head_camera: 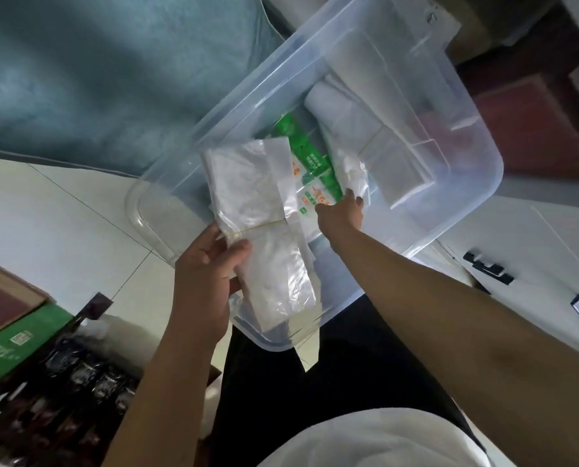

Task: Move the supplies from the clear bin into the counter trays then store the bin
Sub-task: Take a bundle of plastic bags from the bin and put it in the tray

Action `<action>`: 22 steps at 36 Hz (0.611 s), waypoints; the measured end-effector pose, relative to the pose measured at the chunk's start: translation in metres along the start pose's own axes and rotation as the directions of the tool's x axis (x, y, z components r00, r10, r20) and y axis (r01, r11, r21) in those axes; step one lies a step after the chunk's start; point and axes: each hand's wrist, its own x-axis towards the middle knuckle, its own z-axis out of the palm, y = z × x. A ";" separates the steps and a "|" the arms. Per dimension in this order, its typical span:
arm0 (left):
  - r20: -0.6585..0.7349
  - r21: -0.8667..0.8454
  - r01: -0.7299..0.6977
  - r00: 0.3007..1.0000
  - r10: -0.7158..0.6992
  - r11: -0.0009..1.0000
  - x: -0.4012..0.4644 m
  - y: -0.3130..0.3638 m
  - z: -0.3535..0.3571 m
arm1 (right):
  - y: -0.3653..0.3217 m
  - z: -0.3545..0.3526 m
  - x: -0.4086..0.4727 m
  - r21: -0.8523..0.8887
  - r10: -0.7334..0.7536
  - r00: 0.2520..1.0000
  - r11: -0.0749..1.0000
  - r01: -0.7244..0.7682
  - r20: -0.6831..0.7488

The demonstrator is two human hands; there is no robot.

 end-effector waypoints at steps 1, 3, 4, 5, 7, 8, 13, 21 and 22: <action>0.002 -0.004 0.000 1.000 0.000 1.000 0.000 -0.001 0.001 | -0.001 0.002 0.006 -0.061 0.006 1.000 0.998 -0.006 0.004; 0.013 -0.021 0.004 1.000 -0.003 1.000 0.001 -0.004 0.001 | -0.007 0.006 0.017 -0.140 0.009 1.000 0.990 -0.007 0.012; 0.024 -0.027 0.002 1.000 -0.001 1.000 0.001 -0.005 0.001 | -0.010 0.007 0.021 -0.170 0.010 1.000 0.985 -0.007 0.016; 0.032 -0.034 0.000 0.999 0.001 0.999 0.001 -0.006 0.002 | -0.012 0.008 0.026 -0.191 0.018 1.000 0.982 -0.014 0.021; 0.034 -0.060 0.007 0.999 -0.005 0.998 0.002 -0.009 0.002 | -0.016 0.008 0.034 -0.193 0.036 0.999 0.981 -0.030 0.031; 0.032 -0.077 0.016 0.999 -0.014 0.997 0.002 -0.010 0.002 | -0.018 0.008 0.037 -0.183 0.045 0.998 0.982 -0.038 0.036; 0.038 -0.089 0.036 0.999 -0.033 0.995 0.005 -0.010 0.000 | -0.018 0.006 0.048 -0.069 0.062 0.998 0.996 -0.061 0.012; 0.054 -0.033 -0.002 0.999 0.004 0.999 0.008 -0.001 -0.011 | -0.021 0.010 0.059 0.027 0.223 0.975 0.975 -0.222 -0.003; 0.057 -0.040 -0.003 0.998 0.006 0.999 0.008 0.000 -0.011 | -0.022 0.012 0.058 0.101 0.220 0.975 0.970 -0.221 0.025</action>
